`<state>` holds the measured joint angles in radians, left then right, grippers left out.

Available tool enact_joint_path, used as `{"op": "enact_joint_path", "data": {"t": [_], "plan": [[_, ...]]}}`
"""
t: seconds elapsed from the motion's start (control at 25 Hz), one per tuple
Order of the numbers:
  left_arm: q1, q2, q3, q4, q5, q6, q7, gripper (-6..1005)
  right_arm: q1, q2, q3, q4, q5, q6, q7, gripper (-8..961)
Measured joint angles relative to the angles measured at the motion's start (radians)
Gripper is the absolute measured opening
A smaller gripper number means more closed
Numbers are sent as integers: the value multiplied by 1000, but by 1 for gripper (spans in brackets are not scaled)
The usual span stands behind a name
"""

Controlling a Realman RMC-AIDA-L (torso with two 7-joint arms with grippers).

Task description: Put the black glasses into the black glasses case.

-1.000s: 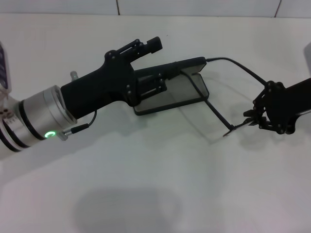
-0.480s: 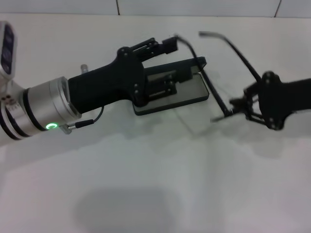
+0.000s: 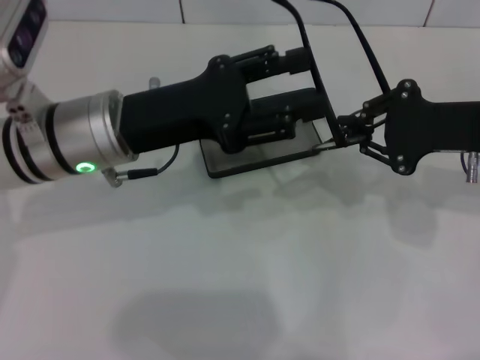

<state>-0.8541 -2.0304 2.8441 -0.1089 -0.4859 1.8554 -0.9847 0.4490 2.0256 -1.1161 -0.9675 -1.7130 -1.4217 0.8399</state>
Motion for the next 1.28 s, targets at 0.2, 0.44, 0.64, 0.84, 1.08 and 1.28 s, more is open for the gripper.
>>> {"op": "enact_joint_path", "data": {"t": [0.2, 0.44, 0.64, 0.84, 1.08, 1.28], "plan": [[-57, -2, 0, -28, 20, -5, -94, 710, 2, 1, -27, 23, 52, 21, -57, 118], [-125, -20, 0, -94, 92, -49, -243, 709, 3, 2, -72, 17, 87, 63, -110, 117], [-160, -21, 0, -99, 143, -83, -323, 709, -3, 3, -80, 13, 125, 64, -160, 117], [-188, -21, 0, -100, 178, -86, -359, 709, -5, 2, -101, 13, 156, 65, -207, 117], [-212, -23, 0, -101, 213, -97, -378, 709, -7, 2, -114, 13, 172, 66, -233, 117], [-198, -18, 0, -101, 167, -93, -369, 709, -11, -1, -113, 17, 173, 66, -242, 117]]}}
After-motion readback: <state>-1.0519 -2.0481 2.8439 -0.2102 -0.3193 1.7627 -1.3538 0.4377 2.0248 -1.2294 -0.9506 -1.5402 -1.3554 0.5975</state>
